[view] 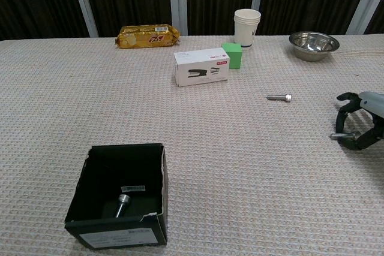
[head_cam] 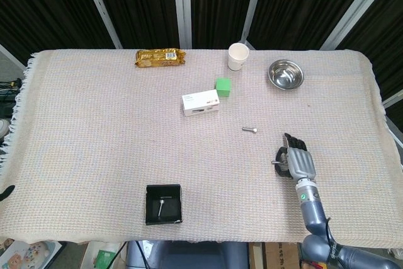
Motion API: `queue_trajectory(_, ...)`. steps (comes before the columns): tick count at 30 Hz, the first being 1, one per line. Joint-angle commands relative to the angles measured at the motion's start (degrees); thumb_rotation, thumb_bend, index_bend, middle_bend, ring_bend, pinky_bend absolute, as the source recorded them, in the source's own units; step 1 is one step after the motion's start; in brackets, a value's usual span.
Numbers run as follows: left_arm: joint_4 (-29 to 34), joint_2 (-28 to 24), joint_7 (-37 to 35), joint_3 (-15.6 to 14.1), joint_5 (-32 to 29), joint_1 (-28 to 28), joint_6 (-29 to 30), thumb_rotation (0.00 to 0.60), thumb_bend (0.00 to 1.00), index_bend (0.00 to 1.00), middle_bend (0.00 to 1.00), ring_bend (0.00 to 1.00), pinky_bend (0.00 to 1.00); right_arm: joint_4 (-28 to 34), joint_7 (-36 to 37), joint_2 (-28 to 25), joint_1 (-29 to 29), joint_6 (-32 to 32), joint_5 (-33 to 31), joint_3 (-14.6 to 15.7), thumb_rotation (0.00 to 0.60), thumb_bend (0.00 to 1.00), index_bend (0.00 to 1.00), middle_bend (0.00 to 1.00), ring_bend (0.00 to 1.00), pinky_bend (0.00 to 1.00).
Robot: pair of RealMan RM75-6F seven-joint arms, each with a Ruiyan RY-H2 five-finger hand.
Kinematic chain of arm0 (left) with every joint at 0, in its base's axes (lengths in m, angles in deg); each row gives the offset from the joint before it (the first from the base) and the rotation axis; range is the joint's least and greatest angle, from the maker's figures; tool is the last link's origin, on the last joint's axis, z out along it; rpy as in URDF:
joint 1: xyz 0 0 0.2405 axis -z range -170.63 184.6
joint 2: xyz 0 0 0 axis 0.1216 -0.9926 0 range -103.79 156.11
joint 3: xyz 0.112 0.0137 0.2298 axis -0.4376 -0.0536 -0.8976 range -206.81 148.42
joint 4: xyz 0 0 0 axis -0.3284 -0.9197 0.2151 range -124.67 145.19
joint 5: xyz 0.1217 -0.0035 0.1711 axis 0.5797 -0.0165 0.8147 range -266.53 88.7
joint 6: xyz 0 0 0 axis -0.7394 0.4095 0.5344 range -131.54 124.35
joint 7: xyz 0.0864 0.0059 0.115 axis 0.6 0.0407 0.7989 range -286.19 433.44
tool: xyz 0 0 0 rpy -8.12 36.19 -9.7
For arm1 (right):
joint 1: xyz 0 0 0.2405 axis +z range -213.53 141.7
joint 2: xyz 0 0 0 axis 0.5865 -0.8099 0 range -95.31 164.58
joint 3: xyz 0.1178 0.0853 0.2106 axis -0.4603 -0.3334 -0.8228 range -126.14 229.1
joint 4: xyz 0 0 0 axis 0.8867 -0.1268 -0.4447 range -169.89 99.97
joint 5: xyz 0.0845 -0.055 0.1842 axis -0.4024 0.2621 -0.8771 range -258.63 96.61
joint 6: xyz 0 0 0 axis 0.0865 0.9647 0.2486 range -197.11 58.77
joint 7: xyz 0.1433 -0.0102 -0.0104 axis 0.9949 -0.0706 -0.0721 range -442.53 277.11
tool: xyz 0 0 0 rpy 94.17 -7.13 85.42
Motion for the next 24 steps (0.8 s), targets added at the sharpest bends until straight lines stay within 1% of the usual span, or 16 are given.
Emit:
queue_trajectory(1, 0.0, 0.0, 0.1, 0.0, 0.0, 0.0, 0.0, 0.6, 0.04, 0.05, 0.01, 0.0, 0.12, 0.0, -0.1, 0.1, 0.1, -0.1, -0.1, 0.0, 0.6, 0.34, 0.57, 0.0, 0.0, 0.0)
queue_trajectory(6, 0.0, 0.1, 0.3, 0.0, -0.1, 0.1, -0.2, 0.6, 0.04, 0.05, 0.01, 0.0, 0.12, 0.3, -0.3, 0.0, 0.4, -0.4, -0.3, 0.0, 0.6, 0.34, 0.58, 0.0, 0.0, 0.0)
queue_trajectory(14, 0.1, 0.0, 0.3, 0.0, -0.2, 0.2, -0.3, 0.6, 0.04, 0.05, 0.01, 0.0, 0.12, 4.4, 1.0, -2.2, 0.3, 0.7, 0.6, -1.1, 0.6, 0.34, 0.58, 0.0, 0.0, 0.0)
queue_trajectory(24, 0.1, 0.0, 0.4, -0.1, -0.1, 0.1, -0.2, 0.6, 0.04, 0.05, 0.01, 0.0, 0.12, 6.2, 3.5, -5.4, 0.0, -0.7, -2.1, -2.4, 0.6, 0.35, 0.58, 0.0, 0.0, 0.0)
